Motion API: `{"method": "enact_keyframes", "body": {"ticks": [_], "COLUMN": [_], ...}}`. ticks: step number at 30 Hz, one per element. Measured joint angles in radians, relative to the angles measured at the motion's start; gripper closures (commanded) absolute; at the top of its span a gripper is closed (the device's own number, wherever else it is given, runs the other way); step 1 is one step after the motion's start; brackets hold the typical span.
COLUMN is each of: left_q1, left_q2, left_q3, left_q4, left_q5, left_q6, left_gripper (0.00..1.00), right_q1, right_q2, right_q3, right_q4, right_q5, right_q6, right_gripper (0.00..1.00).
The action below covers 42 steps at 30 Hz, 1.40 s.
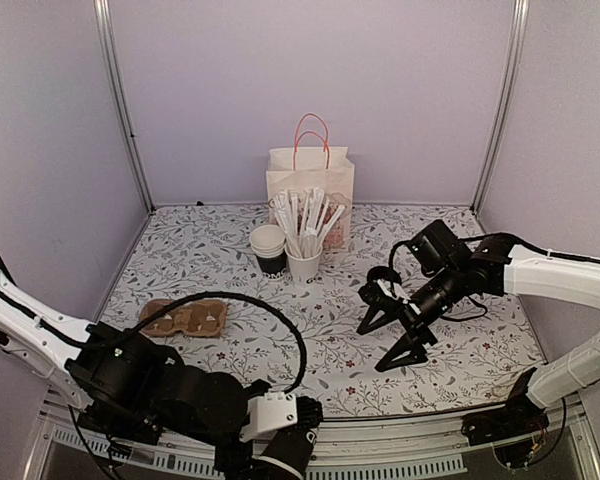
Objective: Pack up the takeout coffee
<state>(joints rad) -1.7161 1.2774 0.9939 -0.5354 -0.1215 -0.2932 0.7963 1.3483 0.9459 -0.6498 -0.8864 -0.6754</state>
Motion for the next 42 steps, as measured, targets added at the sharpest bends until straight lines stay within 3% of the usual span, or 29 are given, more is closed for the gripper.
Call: {"method": "enact_keyframes", "body": {"ticks": [5, 12, 20, 27, 42], "left_q1": [-0.093, -0.144, -0.14, -0.069, 0.084], "left_q2": [0.193, 0.419, 0.365, 0.277, 0.106], "left_q3": [0.09, 0.162, 0.102, -0.006, -0.187], "left_q4": [0.003, -0.059, -0.086, -0.134, -0.037], "left_q5": [-0.043, -0.173, -0.343, -0.37, -0.132], "left_q6": [-0.131, -0.176, -0.18, -0.23, -0.513], "left_gripper": [0.0, 0.0, 0.0, 0.0, 0.0], "right_q1": [0.0, 0.0, 0.002, 0.013, 0.041], "right_q2": [-0.014, -0.015, -0.023, -0.023, 0.022], "right_q3": [-0.027, -0.05, -0.051, -0.053, -0.053], "right_q4": [0.031, 0.053, 0.072, 0.075, 0.075], "right_q5": [0.042, 0.048, 0.048, 0.048, 0.055], "right_q6": [-0.003, 0.004, 0.007, 0.013, 0.014], "right_gripper": [0.07, 0.07, 0.07, 0.07, 0.08]}}
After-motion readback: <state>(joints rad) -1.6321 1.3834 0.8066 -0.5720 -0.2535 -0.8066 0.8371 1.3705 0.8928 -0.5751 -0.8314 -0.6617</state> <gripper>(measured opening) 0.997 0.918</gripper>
